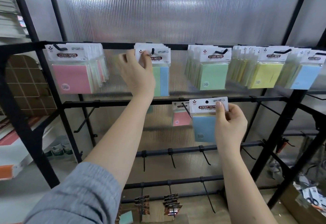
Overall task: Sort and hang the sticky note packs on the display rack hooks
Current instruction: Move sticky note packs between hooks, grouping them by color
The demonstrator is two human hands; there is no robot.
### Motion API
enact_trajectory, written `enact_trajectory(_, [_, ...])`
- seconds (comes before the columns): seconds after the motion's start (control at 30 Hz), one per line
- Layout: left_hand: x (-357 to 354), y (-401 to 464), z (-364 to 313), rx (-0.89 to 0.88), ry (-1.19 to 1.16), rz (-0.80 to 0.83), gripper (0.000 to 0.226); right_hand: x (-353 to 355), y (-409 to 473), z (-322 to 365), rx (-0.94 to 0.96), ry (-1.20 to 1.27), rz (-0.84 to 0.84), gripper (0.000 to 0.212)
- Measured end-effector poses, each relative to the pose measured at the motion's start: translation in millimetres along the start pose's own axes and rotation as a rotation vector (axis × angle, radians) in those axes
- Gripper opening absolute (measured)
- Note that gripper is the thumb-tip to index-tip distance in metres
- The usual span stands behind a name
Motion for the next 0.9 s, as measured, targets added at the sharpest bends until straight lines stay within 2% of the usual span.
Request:
enact_trajectory(0.23, [-4, 3, 0, -0.007, 0.117, -0.025, 0.038, 9, 6, 0, 0.007, -0.028, -0.038, 0.02])
enact_trajectory(0.33, [0, -2, 2, -0.002, 0.067, -0.062, 0.046, 14, 6, -1, 0.002, -0.038, -0.057, 0.018])
enact_trajectory(0.47, [9, -16, 7, -0.009, -0.061, -0.128, 0.036, 20, 4, -2, -0.006, -0.041, -0.078, 0.019])
enact_trajectory(0.67, [20, -45, 8, -0.286, -0.059, -0.173, 0.018, 29, -1, -4, -0.009, -0.045, -0.119, 0.021])
enact_trajectory(0.77, [20, -60, 6, -0.434, -0.063, -0.128, 0.019, 36, -3, -8, -0.021, -0.041, -0.153, 0.02])
enact_trajectory(0.9, [19, -86, 4, -0.535, -0.1, -0.046, 0.016, 48, -4, -16, -0.051, -0.029, -0.206, 0.021])
Point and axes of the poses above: each hand's wrist, its own y-axis towards the middle knuckle, its own x-axis out of the back of the hand, z = x × y, the point moved 5 cm from there along y, towards the middle knuckle, and after that the axes turned 3 degrees about -x, right-handed, at the moved point
